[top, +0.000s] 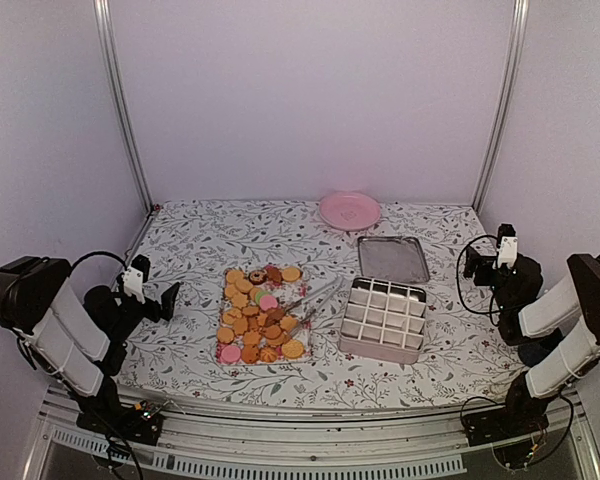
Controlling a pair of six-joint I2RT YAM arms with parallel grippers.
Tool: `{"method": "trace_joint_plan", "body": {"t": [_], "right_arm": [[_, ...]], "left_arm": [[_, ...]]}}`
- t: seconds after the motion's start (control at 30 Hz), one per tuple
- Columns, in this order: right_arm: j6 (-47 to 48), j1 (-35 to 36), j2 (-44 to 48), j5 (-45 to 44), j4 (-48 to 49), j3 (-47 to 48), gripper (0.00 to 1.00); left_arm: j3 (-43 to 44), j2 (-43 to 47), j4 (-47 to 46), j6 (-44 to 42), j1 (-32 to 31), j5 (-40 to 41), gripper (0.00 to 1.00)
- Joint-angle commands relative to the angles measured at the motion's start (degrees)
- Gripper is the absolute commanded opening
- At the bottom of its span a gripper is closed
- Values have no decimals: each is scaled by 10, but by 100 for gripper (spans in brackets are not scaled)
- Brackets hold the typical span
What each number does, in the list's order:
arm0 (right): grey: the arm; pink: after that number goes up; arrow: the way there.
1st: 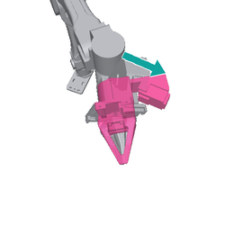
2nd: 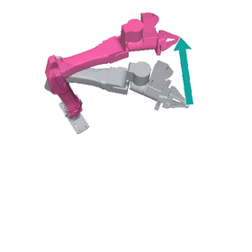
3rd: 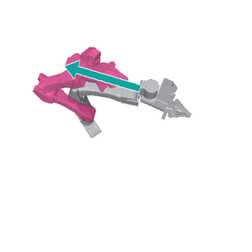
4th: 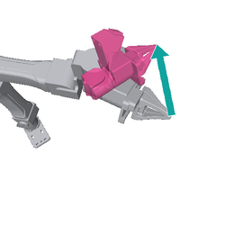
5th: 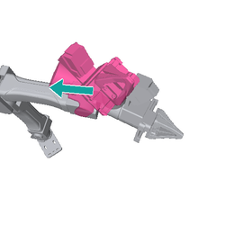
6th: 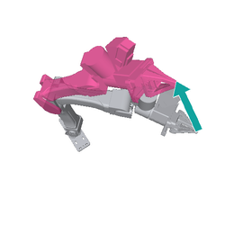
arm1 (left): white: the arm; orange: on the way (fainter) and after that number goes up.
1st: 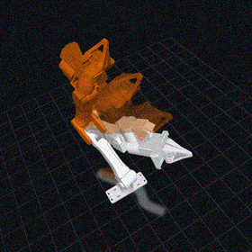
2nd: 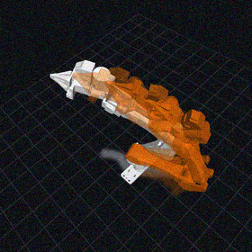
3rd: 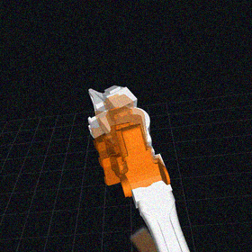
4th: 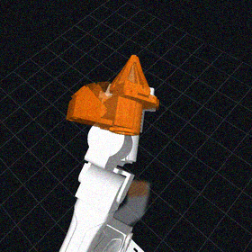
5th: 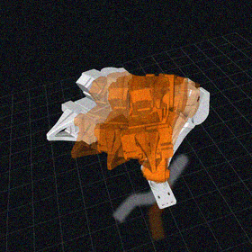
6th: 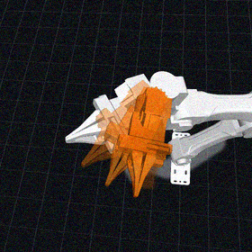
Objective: Pack the cookies
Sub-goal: Pick up the clamp from the plate.
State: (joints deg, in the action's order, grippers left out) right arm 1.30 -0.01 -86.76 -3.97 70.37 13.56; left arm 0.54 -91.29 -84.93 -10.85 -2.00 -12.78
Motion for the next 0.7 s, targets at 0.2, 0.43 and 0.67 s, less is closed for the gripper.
{"method": "trace_joint_plan", "body": {"t": [0.2, 0.43, 0.67], "right_arm": [[-64, 4, 58, -137, -378, 212, 99], [-61, 4, 118, 41, -555, 359, 99], [-170, 3, 153, 281, -554, 382, 99]], "left_arm": [[13, 15, -139, 49, 19, 39, 99], [98, 163, 133, 57, 24, 42, 99], [327, 177, 636, -11, 23, -19, 99]]}}
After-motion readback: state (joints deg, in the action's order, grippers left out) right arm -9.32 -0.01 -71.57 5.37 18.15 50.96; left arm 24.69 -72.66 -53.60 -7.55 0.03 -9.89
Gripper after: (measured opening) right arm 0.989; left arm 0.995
